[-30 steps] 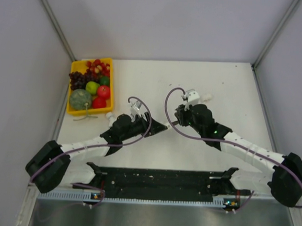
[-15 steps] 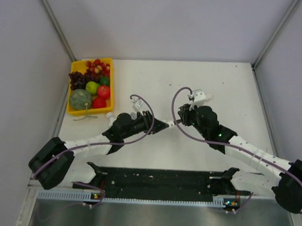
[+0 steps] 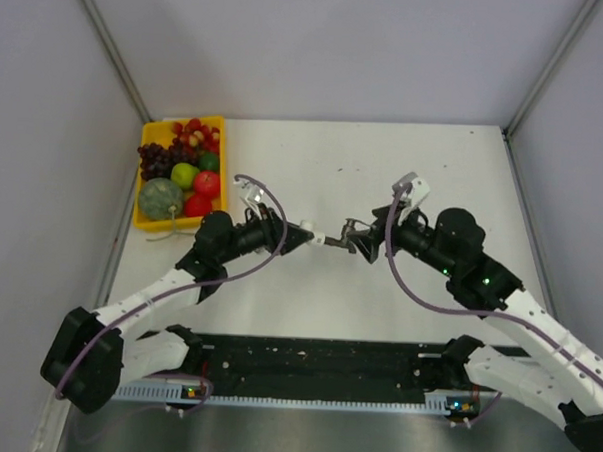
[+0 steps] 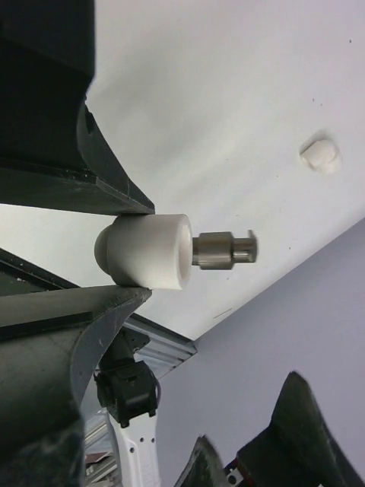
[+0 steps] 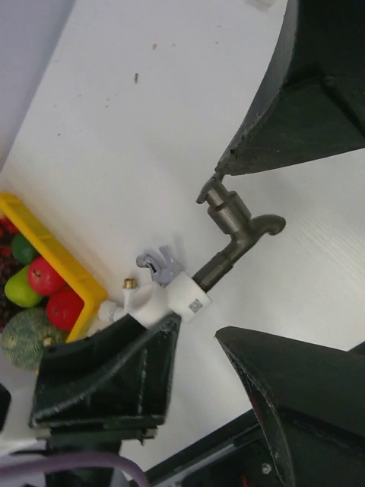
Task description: Install the water faucets
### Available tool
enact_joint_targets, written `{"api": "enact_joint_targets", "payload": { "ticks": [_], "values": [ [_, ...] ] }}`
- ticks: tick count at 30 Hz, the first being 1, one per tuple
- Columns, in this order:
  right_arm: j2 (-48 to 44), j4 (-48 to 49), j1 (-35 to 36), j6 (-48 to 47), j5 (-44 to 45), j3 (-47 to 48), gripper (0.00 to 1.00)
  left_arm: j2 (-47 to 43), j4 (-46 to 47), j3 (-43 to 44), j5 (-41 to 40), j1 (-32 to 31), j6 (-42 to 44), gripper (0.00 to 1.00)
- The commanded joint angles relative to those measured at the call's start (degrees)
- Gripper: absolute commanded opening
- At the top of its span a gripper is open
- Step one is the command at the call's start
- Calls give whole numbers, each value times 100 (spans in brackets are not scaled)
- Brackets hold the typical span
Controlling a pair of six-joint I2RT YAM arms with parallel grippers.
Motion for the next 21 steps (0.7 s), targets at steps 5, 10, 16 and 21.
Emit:
{"api": "enact_joint_targets", "payload": {
  "ticks": [5, 10, 16, 21],
  "values": [
    [-746, 139, -32, -3074, -2171, -434, 88, -212, 598, 495, 1434, 531, -790, 0],
    [-887, 568, -32, -3438, -2857, -918, 88, -221, 423, 696, 1304, 593, -1248, 0],
    [-659, 1746, 160, -2823, -2824, -1595, 89, 244, 18, 732, 469, 610, -1757, 0],
    [-413, 2309, 1003, -3111, -1797, -1920, 90, 885, 965, 434, 398, 645, -2811, 0]
  ]
}}
